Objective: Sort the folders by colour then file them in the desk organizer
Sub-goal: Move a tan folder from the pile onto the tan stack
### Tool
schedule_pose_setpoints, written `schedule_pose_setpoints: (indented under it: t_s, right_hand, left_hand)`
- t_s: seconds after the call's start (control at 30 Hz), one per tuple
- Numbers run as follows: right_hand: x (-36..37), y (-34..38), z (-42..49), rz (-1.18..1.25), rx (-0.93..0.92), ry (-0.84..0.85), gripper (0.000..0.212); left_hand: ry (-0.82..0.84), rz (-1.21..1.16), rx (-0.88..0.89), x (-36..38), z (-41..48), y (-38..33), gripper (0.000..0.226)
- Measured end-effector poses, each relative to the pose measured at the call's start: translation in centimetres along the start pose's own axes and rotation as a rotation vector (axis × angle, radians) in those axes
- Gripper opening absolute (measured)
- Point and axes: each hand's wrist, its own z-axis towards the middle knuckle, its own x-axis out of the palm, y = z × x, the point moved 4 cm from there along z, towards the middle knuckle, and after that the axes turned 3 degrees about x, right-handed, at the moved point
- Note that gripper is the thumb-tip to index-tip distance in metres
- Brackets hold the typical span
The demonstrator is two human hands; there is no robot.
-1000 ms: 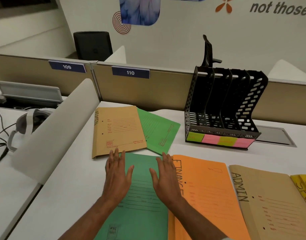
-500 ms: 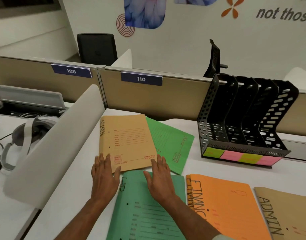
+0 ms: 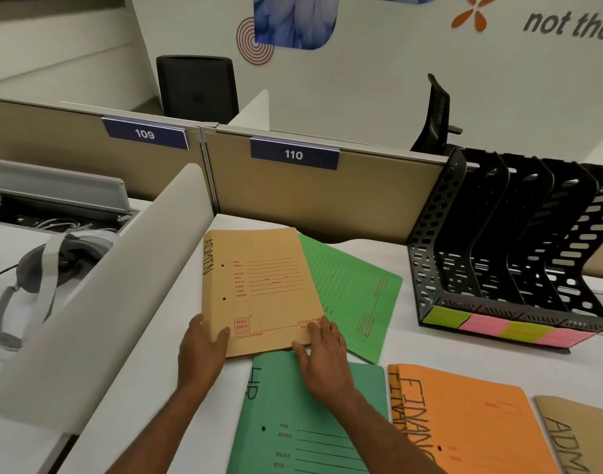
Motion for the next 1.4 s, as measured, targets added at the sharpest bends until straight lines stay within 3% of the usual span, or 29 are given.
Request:
schedule_pose_setpoints:
  t_s: [0.13, 0.27, 0.53, 0.73, 0.97, 1.23, 1.4]
  right_hand:
    - [0.1, -0.1, 0.2, -0.004, -0.008, -0.003, 0.060]
    - [-0.1, -0.3, 0.1, 0.029, -0.014, 0.011, 0.060]
    - [-2.2, 0.6, 0.0, 0.231, 0.003, 0.004, 0.050]
    - [-3.6, 1.5, -0.8, 0.471, 0.067, 0.003, 0.049]
    - [-6.5, 0.5, -2.1, 0.787, 0.231, -0.034, 0.049]
    - [-10.5, -4.1, -6.6, 1.092, 0.333, 0.036, 0.027]
    - [-11.9, -9.2, -11.5, 1.145, 0.396, 0.095, 0.021]
  left_hand:
    - [-0.018, -0.251, -0.182, -0.2, 1.2, 0.5, 0.068]
    - [0.053, -0.529, -0.290, -0.1, 1.8, 0.7, 0.054]
    - [-0.040, -0.734, -0.269, -1.8, 1.9, 0.2, 0.050]
    - [-0.108, -0.784, -0.186, -3.4, 1.1, -1.3, 0.038]
    - [-0.075, -0.846, -0.159, -4.1, -2.8, -2.2, 0.031]
    - [0.149, -0.878, -0.131, -3.1, -11.0, -2.2, 0.036]
    - [0.286, -0.869, -0.185, -0.8, -16.7, -1.4, 0.036]
